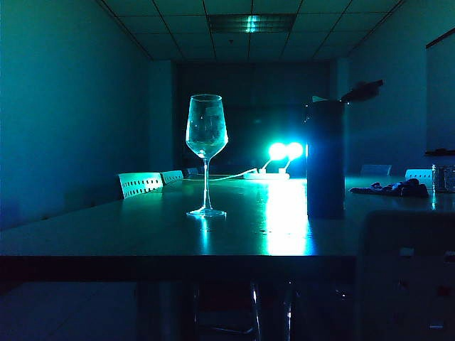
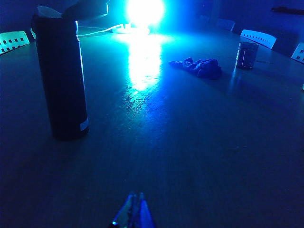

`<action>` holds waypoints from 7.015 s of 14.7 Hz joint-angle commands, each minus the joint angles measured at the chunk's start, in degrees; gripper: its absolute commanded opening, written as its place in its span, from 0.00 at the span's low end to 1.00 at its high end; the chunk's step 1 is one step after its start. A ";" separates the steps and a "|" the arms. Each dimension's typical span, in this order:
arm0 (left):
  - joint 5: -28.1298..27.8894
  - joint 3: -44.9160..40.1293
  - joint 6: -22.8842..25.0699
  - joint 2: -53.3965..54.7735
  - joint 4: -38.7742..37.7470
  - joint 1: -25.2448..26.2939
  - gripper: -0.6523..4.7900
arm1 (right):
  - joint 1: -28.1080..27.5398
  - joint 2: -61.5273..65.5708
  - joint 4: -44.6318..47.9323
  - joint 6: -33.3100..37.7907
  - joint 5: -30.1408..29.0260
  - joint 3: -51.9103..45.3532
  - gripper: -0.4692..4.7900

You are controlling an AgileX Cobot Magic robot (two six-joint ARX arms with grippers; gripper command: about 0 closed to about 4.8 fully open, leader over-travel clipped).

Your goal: Pick up the black thermos cup, pour some water from it into the stemmed glass, and then put the thermos cup back on the table.

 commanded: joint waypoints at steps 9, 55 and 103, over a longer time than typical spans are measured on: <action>0.28 0.22 -3.32 0.07 1.18 -0.04 0.51 | 0.00 -0.02 1.03 0.83 0.79 1.33 0.61; 2.40 41.53 1.77 75.36 27.91 -23.52 1.00 | 13.57 117.57 56.61 2.45 1.38 61.33 1.00; -0.39 41.53 1.75 75.30 19.91 -23.52 1.00 | 17.70 110.20 17.88 -26.34 -2.67 94.62 0.24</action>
